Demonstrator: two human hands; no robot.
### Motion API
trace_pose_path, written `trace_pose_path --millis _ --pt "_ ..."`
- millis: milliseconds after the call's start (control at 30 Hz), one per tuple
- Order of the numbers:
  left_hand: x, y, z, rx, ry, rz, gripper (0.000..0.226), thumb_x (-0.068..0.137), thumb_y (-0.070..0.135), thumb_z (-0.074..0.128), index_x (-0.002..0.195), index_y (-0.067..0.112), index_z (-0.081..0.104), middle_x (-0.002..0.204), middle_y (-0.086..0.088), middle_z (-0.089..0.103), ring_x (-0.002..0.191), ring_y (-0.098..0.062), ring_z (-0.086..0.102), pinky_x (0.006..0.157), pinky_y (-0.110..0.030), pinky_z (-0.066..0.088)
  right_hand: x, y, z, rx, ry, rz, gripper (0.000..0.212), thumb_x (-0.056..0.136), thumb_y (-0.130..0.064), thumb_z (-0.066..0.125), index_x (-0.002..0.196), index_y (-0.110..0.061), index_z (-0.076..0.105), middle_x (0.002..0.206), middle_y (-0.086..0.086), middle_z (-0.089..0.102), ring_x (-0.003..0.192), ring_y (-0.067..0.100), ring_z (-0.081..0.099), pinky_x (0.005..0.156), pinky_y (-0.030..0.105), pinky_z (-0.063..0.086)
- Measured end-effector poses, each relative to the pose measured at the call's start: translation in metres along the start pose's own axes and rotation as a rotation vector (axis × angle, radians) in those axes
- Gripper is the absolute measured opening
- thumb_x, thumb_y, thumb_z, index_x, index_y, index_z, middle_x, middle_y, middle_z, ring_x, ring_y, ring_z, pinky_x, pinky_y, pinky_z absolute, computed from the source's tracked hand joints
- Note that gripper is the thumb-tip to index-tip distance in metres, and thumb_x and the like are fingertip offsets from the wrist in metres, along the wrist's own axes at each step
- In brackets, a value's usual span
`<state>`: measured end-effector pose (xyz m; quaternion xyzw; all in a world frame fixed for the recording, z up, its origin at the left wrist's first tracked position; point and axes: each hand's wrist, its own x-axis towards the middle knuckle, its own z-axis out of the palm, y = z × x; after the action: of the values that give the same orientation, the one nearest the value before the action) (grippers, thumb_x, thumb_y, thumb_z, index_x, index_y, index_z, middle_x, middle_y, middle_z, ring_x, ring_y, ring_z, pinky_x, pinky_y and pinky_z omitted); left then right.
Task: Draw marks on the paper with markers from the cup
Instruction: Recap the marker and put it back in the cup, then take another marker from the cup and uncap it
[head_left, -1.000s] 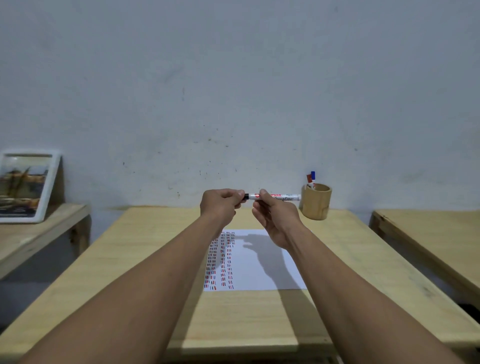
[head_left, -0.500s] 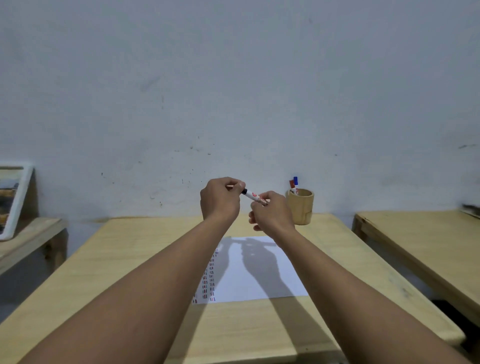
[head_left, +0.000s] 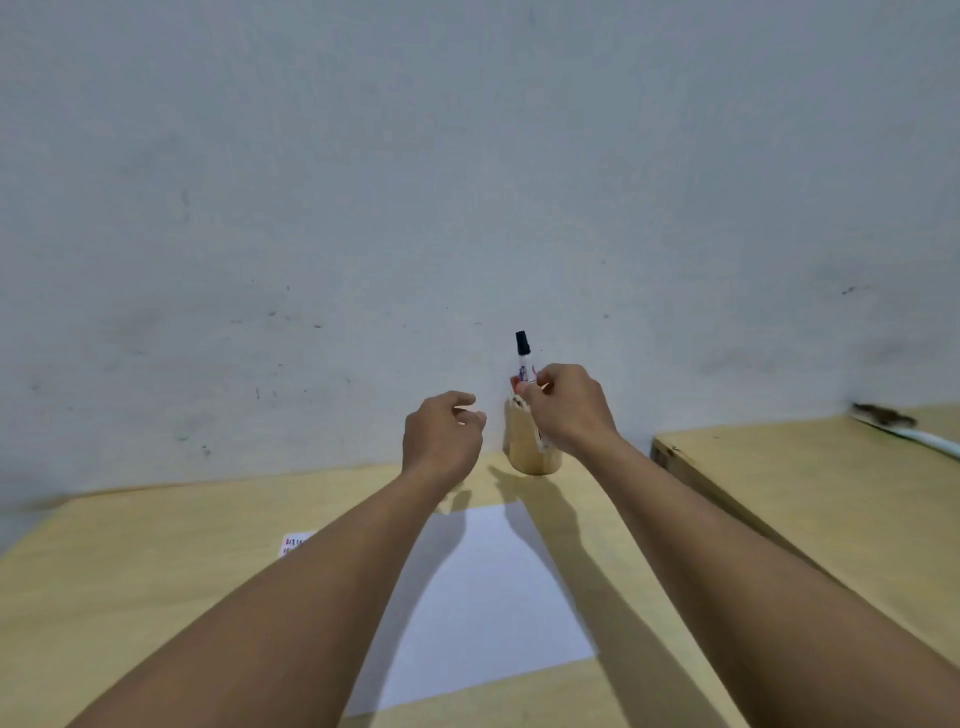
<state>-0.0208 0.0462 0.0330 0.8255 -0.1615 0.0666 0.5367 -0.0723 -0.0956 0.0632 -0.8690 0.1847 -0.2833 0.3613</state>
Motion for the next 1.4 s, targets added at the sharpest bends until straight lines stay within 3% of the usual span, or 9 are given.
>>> trace_pose_path --millis 133,367,533,667,833,900,1000,1200,1400 --pt "0.020 -0.008 0.037 0.044 -0.104 0.011 0.053 0.088 0.031 0.072 0.138 0.018 0.058 0.121 -0.004 0.068 0.105 -0.020 0.066 0.093 -0.037 0.054 0.036 0.011 -0.005 0.012 0.085 -0.005 0.012 0.098 -0.028 0.059 0.101 -0.018 0.065 0.093 0.002 0.069 0.085 0.023 0.067 0.077 0.041 0.057" --pt "0.044 -0.032 0.091 0.098 -0.231 -0.047 0.097 0.079 0.042 0.080 0.157 0.017 0.028 0.153 -0.010 0.047 0.137 -0.027 0.048 0.108 -0.041 0.043 0.071 0.037 -0.002 -0.062 0.171 -0.064 0.017 0.101 -0.028 0.060 0.111 -0.015 0.064 0.094 -0.001 0.064 0.084 0.022 0.066 0.076 0.039 0.058" --pt "0.052 -0.039 0.111 0.113 -0.234 -0.035 0.084 0.081 0.045 0.075 0.149 0.012 0.038 0.138 -0.008 0.058 0.121 -0.027 0.058 0.085 -0.032 0.046 0.080 0.065 0.021 -0.139 0.073 -0.018 0.019 0.100 -0.031 0.061 0.098 -0.012 0.067 0.089 0.001 0.067 0.084 0.025 0.067 0.073 0.036 0.055" --pt "0.054 -0.037 0.119 0.087 -0.182 -0.026 0.051 0.086 0.057 0.054 0.120 0.019 0.059 0.112 -0.001 0.070 0.096 -0.022 0.066 0.083 -0.039 0.056 0.089 0.075 0.036 -0.184 0.013 0.045 0.032 0.098 -0.032 0.064 0.081 -0.007 0.073 0.073 0.005 0.070 0.070 0.024 0.068 0.068 0.037 0.057" --pt "0.055 -0.041 0.123 0.053 -0.177 -0.024 0.031 0.090 0.035 0.060 0.115 0.017 0.061 0.108 -0.002 0.069 0.089 -0.020 0.064 0.071 -0.030 0.049 0.091 0.077 0.038 -0.154 0.069 0.042 0.028 0.095 -0.032 0.066 0.109 -0.008 0.066 0.097 0.002 0.072 0.086 0.024 0.069 0.073 0.038 0.056" --pt "0.056 -0.044 0.124 0.055 -0.195 -0.026 0.031 0.088 0.018 0.061 0.119 0.014 0.061 0.110 -0.004 0.068 0.090 -0.022 0.062 0.072 -0.029 0.046 0.087 0.071 0.039 -0.174 0.119 -0.045 0.022 0.095 -0.031 0.062 0.111 -0.017 0.055 0.095 0.000 0.068 0.083 0.023 0.065 0.069 0.036 0.052" --pt "0.058 -0.048 0.125 0.073 -0.194 -0.017 0.042 0.086 0.001 0.054 0.125 0.013 0.059 0.116 -0.005 0.067 0.095 -0.022 0.061 0.078 -0.031 0.050 0.084 0.059 0.047 -0.241 0.042 -0.080 0.019 0.093 -0.036 0.058 0.103 -0.020 0.059 0.091 -0.003 0.067 0.083 0.023 0.064 0.070 0.035 0.050" --pt "0.057 -0.048 0.125 0.086 -0.181 -0.011 0.041 0.088 -0.003 0.049 0.124 0.014 0.059 0.116 -0.005 0.066 0.093 -0.020 0.058 0.081 -0.032 0.051 0.085 0.056 0.055 -0.310 -0.085 -0.006 0.012 0.083 -0.020 0.055 0.074 -0.012 0.058 0.068 0.002 0.059 0.069 0.028 0.063 0.057 0.030 0.041" --pt "0.055 -0.045 0.121 0.092 -0.172 -0.011 0.038 0.087 0.002 0.049 0.120 0.014 0.060 0.113 -0.005 0.069 0.094 -0.023 0.062 0.079 -0.032 0.053 0.080 0.054 0.048 -0.324 -0.036 -0.125 0.017 0.100 -0.028 0.052 0.088 -0.017 0.054 0.099 0.004 0.060 0.082 0.025 0.058 0.068 0.032 0.041"
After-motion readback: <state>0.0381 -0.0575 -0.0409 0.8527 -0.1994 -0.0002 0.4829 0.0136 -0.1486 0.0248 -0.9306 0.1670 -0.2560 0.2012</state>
